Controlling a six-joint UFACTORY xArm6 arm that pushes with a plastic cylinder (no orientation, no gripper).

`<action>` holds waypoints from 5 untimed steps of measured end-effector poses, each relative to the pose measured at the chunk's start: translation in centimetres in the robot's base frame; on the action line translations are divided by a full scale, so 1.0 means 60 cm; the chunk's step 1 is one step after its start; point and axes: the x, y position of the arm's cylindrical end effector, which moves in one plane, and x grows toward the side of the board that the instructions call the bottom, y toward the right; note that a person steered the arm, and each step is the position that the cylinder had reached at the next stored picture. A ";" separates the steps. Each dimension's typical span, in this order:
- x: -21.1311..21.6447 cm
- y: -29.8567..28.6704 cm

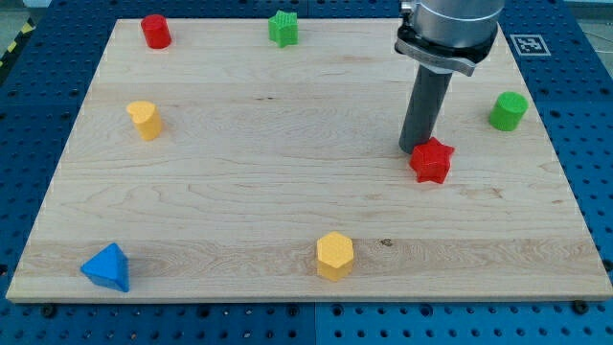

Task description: Place the red star towards the bottom right side of the board

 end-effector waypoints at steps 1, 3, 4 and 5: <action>0.001 0.031; 0.030 0.038; 0.030 0.024; 0.030 -0.032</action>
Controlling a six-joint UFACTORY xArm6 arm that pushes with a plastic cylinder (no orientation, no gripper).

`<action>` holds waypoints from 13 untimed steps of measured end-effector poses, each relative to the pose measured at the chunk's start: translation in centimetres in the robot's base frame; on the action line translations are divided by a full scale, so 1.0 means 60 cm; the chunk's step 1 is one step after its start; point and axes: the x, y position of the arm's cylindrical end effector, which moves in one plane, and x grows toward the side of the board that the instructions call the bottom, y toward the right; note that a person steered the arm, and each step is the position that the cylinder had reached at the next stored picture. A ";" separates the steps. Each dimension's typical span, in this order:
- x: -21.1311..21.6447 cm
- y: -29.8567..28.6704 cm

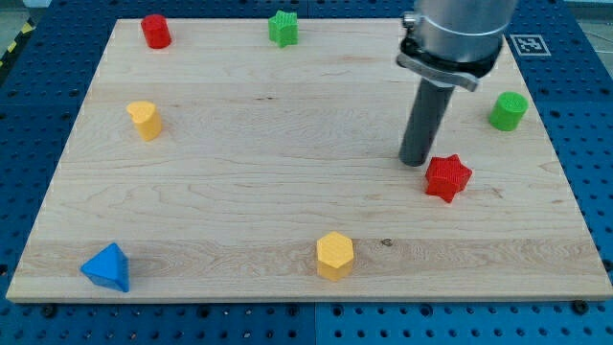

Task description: Place the red star towards the bottom right side of the board

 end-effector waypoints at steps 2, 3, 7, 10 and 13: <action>0.060 0.002; 0.061 0.015; 0.037 0.073; 0.020 0.113; 0.088 0.178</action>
